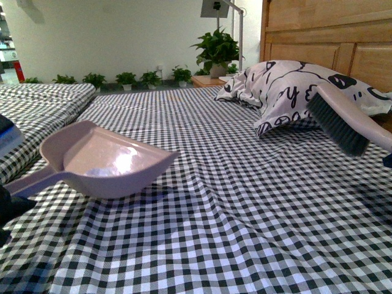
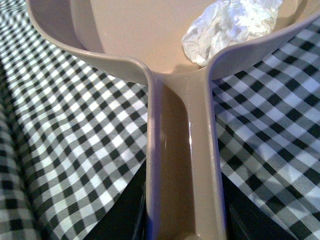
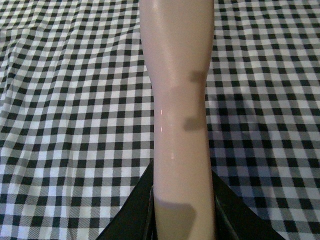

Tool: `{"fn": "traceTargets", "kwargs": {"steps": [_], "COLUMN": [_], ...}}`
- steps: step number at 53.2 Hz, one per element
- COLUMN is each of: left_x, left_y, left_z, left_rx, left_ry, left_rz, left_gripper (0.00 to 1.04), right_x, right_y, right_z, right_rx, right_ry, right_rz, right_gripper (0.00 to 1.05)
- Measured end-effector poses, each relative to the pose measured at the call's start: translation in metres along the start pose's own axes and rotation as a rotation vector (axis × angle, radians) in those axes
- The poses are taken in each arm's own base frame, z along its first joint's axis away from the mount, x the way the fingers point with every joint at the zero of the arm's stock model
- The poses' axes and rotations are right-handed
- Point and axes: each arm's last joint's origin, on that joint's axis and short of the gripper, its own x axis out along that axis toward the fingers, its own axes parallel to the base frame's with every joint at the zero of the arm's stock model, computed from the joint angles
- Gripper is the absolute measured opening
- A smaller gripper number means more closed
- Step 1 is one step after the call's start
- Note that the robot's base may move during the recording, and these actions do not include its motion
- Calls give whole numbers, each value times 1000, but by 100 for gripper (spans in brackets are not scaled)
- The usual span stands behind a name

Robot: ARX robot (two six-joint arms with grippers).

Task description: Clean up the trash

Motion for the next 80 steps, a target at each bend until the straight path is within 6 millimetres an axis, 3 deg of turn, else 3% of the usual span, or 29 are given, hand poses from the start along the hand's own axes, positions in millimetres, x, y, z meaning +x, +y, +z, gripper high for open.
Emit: {"fn": "traceTargets", "kwargs": {"steps": [11, 24, 33, 39, 57, 80], "left_x": [-23, -78, -119, -135, -170, -191], "left_y": [8, 4, -26, -45, -80, -97], "left_z": [18, 31, 29, 28, 13, -11], "left_rx": [-123, -288, -293, -266, -223, -241], "left_ry": [-57, -197, -301, -350, -426, -455], "left_rz": [217, 410, 469, 451, 432, 470], "left_gripper": [27, 27, 27, 27, 27, 27], "right_x": [-38, -98, -138, -157, -201, -223], "right_y": [-12, -9, -3, 4, 31, 46], "right_z": [16, 22, 18, 16, 9, -1], "right_rx": [42, 72, 114, 140, 212, 292], "right_ry": [-105, -231, -314, -366, -498, -565], "right_rz": [18, 115, 118, 110, 134, 119], "right_gripper": [20, 20, 20, 20, 20, 20]}}
